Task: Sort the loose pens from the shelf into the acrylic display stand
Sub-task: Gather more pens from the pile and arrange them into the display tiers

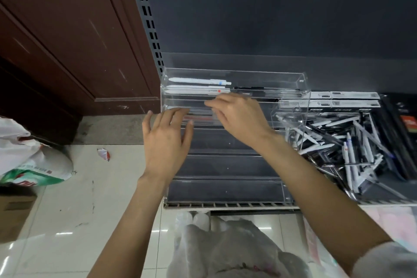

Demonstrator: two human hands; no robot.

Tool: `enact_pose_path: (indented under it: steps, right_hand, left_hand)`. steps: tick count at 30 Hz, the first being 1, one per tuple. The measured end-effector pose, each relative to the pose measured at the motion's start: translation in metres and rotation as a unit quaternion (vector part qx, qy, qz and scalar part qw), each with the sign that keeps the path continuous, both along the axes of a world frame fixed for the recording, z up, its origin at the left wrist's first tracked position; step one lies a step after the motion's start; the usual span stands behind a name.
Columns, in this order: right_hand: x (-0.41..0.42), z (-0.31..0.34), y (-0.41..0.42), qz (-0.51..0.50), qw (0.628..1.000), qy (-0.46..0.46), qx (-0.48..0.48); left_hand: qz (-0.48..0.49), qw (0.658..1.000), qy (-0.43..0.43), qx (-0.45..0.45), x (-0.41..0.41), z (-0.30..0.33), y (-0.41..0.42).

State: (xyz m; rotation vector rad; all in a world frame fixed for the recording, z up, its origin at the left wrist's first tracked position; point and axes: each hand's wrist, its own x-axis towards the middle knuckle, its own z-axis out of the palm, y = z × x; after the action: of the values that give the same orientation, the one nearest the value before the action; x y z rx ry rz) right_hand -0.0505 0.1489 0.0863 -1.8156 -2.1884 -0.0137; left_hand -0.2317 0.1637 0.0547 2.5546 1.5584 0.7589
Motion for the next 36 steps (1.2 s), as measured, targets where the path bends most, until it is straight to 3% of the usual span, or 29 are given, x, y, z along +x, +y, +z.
enact_pose_path:
  steps: [2, 5, 7, 9, 12, 14, 16, 21, 27, 33, 36]
  right_hand:
    - [0.014, 0.004, -0.034, -0.027, 0.991, 0.116, 0.066]
    - [0.037, 0.006, -0.104, -0.112, 0.97, 0.187, 0.113]
    - [0.059, -0.005, -0.154, -0.173, 0.96, 0.197, 0.095]
    - [0.087, -0.022, -0.201, -0.234, 0.95, 0.203, 0.031]
    - [0.135, -0.047, -0.256, -0.305, 0.927, 0.2, -0.091]
    - [0.166, -0.059, -0.281, -0.344, 0.915, 0.174, -0.119]
    - [0.198, -0.069, -0.296, -0.374, 0.907, 0.158, -0.115]
    - [0.274, -0.085, -0.314, -0.362, 0.915, 0.119, -0.133]
    - [0.319, -0.089, -0.313, -0.327, 0.921, 0.085, -0.196]
    - [0.332, -0.095, -0.296, -0.274, 0.924, 0.058, -0.26]
    - [0.332, -0.104, -0.288, -0.256, 0.932, 0.051, -0.252]
  left_hand:
    - [0.002, 0.994, -0.093, 0.05, 0.008, 0.003, -0.008]
    - [-0.055, 0.964, -0.249, 0.071, 0.035, 0.009, -0.032]
    - [-0.135, 0.938, -0.316, 0.055, 0.062, 0.012, -0.054]
    - [-0.221, 0.92, -0.323, 0.01, 0.092, 0.015, -0.079]
    - [-0.315, 0.911, -0.213, -0.157, 0.138, 0.009, -0.117]
    - [-0.311, 0.892, -0.114, -0.307, 0.172, -0.002, -0.138]
    - [-0.285, 0.877, -0.081, -0.379, 0.206, -0.02, -0.152]
    - [-0.222, 0.914, -0.026, -0.339, 0.284, -0.048, -0.17]
    - [-0.133, 0.952, 0.128, -0.245, 0.344, -0.064, -0.19]
    - [-0.06, 0.926, 0.281, -0.244, 0.388, -0.077, -0.198]
    - [-0.045, 0.924, 0.263, -0.275, 0.398, -0.082, -0.189]
